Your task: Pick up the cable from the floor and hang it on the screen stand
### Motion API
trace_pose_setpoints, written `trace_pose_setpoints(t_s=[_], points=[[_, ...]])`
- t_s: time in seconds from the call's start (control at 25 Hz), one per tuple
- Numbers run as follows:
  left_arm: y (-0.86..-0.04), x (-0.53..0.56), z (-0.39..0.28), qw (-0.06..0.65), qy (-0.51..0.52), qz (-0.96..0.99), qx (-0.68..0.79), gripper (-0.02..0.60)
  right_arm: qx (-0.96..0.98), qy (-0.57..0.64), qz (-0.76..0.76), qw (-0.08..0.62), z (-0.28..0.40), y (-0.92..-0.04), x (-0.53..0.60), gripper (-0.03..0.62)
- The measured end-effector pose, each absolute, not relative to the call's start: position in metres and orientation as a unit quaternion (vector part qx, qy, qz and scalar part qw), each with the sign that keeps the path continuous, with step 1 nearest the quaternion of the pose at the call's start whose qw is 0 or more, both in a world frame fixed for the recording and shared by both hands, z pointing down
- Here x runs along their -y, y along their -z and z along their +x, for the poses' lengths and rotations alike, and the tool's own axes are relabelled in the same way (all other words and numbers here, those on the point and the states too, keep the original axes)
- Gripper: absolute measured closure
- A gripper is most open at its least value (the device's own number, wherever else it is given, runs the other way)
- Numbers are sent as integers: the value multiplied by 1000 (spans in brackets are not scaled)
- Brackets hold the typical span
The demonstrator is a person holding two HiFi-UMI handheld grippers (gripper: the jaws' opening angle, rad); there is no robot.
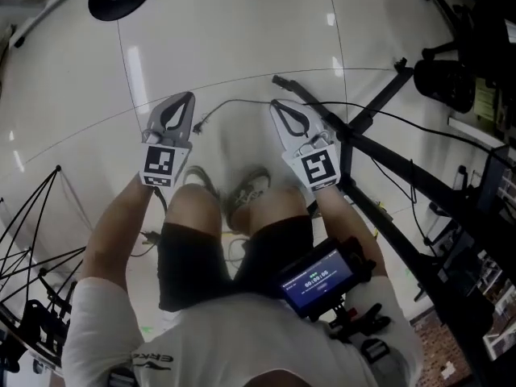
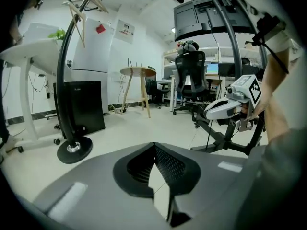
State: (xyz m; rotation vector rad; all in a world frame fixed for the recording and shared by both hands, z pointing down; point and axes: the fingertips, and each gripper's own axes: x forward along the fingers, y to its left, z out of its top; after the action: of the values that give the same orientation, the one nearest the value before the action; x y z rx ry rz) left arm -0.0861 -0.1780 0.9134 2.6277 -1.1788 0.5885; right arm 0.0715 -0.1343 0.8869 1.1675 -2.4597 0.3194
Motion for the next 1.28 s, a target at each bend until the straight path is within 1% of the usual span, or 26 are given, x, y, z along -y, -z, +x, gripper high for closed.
trace_pose_setpoints(t_s=[0.28, 0.48, 0.56, 0.76, 0.88, 0.96, 1.04, 1.08, 1.2, 1.28], points=[[-1010, 190, -74, 95, -175, 905, 377, 580, 890, -90, 399, 201, 62, -987, 142, 576], [-1060, 180, -65, 88, -192, 917, 338, 580, 894, -91, 382, 214, 59, -1038, 136, 565], [-1070, 173, -63, 94, -200, 918, 329, 580, 897, -92, 365, 233, 57, -1052, 129, 550], [-1097, 148, -63, 99, -227, 924, 292, 578, 906, -70, 292, 300, 41, -1093, 110, 462], [-1123, 133, -66, 111, -260, 921, 270, 573, 907, -63, 246, 337, 35, -1117, 102, 437], [-1141, 122, -71, 124, -292, 915, 248, 524, 905, -62, 222, 357, 31, -1129, 98, 424], [-1158, 107, -75, 135, -330, 908, 220, 450, 901, -62, 204, 378, 30, -1140, 96, 416], [-1166, 100, -77, 138, -348, 904, 207, 425, 898, -61, 197, 390, 31, -1145, 96, 412], [-1184, 83, -79, 137, -400, 889, 177, 389, 886, -61, 181, 424, 35, -1161, 95, 402], [-1194, 77, -81, 133, -429, 878, 166, 387, 877, -64, 176, 442, 39, -1169, 95, 401]])
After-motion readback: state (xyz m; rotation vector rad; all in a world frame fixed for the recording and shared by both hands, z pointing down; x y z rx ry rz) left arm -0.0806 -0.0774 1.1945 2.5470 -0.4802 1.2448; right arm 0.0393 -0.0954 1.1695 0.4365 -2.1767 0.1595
